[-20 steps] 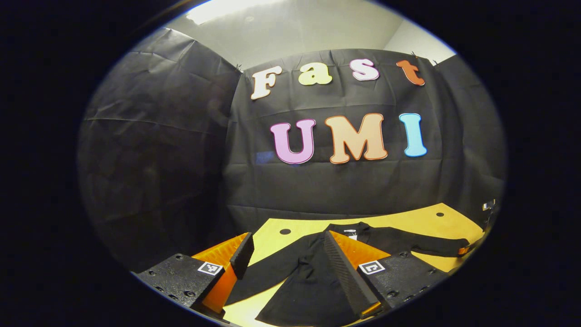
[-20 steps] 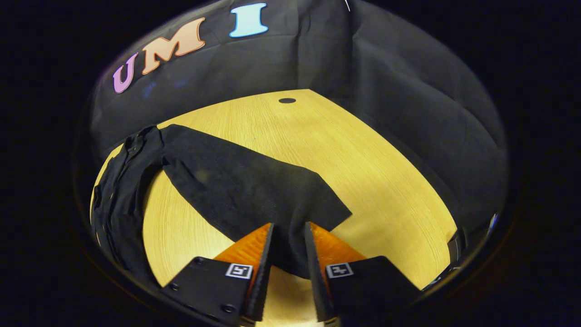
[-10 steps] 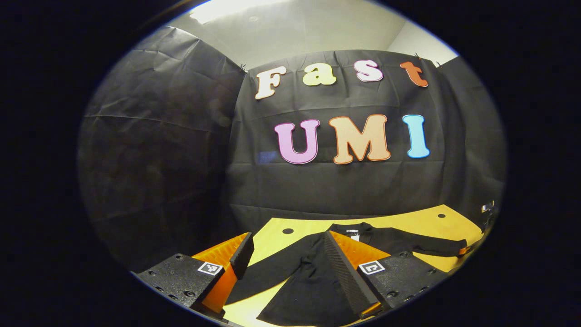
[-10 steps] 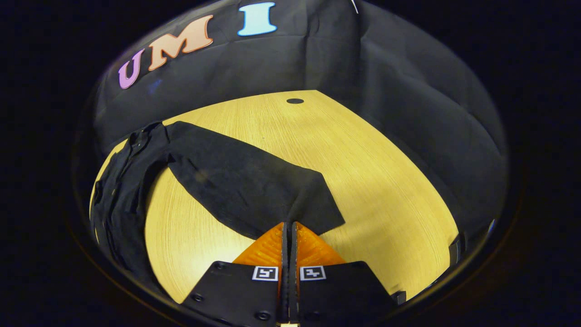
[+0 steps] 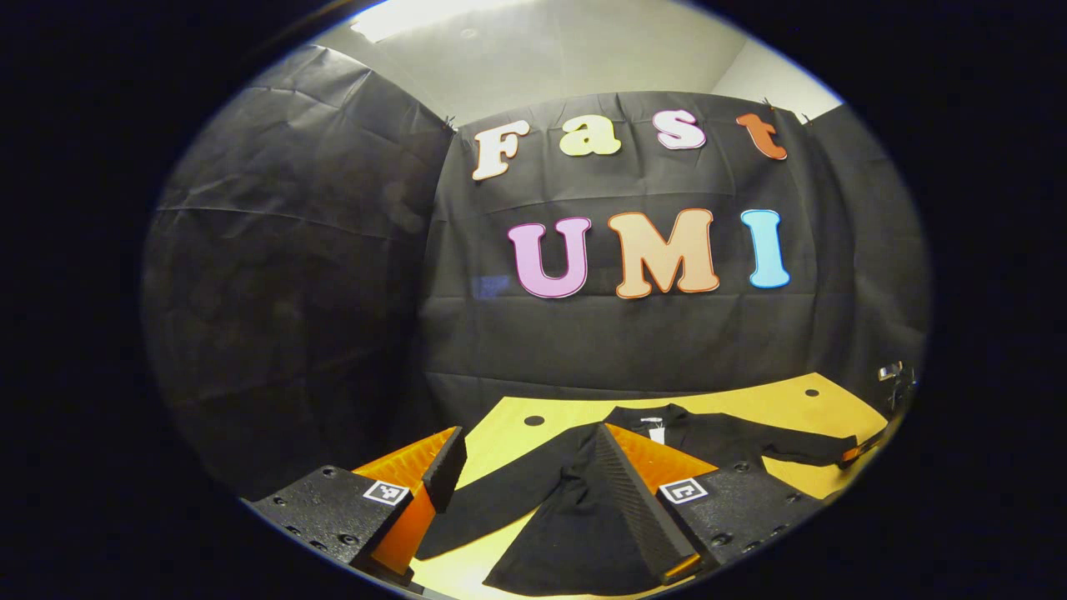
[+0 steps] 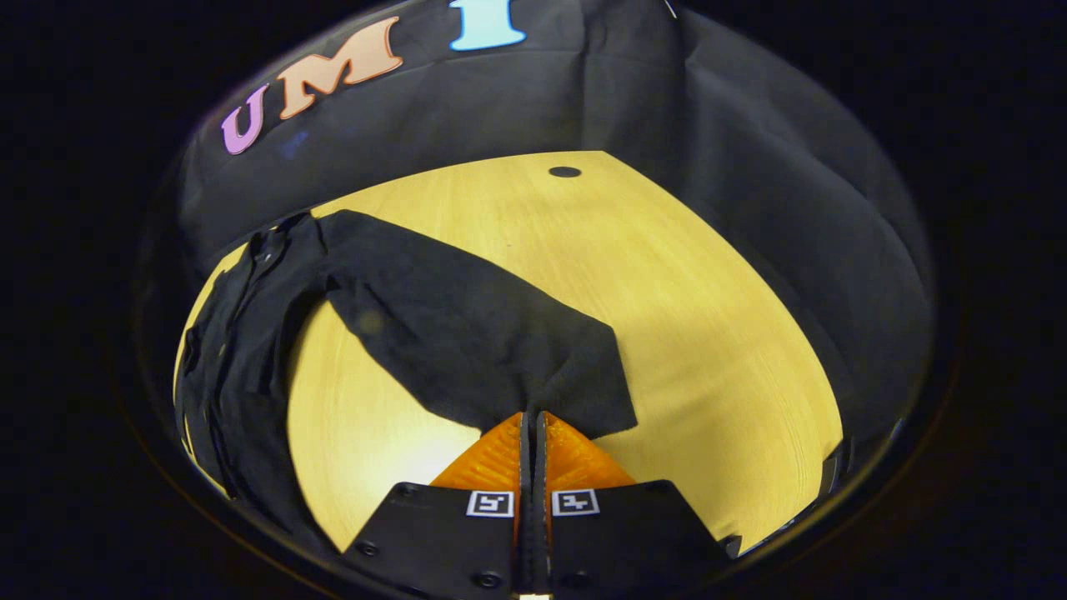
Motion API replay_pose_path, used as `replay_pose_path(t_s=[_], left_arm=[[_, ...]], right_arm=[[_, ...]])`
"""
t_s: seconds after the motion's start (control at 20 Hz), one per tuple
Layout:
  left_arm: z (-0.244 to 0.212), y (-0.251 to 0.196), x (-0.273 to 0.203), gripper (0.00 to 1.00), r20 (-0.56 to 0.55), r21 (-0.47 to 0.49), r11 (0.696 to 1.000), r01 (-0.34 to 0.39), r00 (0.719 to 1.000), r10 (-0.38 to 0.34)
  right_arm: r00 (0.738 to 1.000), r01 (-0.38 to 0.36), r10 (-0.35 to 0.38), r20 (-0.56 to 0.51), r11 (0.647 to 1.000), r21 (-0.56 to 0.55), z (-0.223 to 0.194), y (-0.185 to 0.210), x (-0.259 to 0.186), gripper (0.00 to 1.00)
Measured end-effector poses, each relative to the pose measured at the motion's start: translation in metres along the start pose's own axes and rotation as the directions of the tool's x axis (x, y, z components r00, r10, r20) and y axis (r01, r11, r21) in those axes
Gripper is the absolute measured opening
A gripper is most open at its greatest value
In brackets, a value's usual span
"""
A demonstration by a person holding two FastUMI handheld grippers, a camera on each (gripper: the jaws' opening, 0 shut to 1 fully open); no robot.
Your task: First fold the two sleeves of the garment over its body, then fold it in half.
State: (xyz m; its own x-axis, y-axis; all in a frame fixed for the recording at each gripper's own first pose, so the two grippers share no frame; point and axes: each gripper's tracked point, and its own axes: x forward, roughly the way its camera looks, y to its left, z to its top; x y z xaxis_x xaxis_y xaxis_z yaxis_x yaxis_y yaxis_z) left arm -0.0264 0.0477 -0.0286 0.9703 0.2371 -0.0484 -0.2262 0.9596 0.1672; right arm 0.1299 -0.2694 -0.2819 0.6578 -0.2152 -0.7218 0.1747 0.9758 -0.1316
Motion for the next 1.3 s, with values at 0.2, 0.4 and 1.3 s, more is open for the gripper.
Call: replay_pose_path(t_s=[0.2,0.4,1.3], left_arm=[[-0.006,0.015,-0.004,0.94,-0.011,0.002,1.000,0.006,1.000,-0.006],[-0.007,0.041,-0.008,0.94,-0.016,0.001,1.000,-0.015,1.000,0.015],[-0.035,0.180,-0.043,0.94,-0.082,-0.072,0.971,-0.228,0.972,0.222]], right_arm=[[0.996,-0.035,0.038,0.080,0.999,-0.040,0.032,0.018,-0.032,0.02],[0.981,-0.078,0.098,0.166,0.990,-0.120,0.083,0.045,-0.083,0.02],[0.883,-0.310,0.417,0.218,0.864,-0.395,0.206,0.135,-0.327,0.02]])
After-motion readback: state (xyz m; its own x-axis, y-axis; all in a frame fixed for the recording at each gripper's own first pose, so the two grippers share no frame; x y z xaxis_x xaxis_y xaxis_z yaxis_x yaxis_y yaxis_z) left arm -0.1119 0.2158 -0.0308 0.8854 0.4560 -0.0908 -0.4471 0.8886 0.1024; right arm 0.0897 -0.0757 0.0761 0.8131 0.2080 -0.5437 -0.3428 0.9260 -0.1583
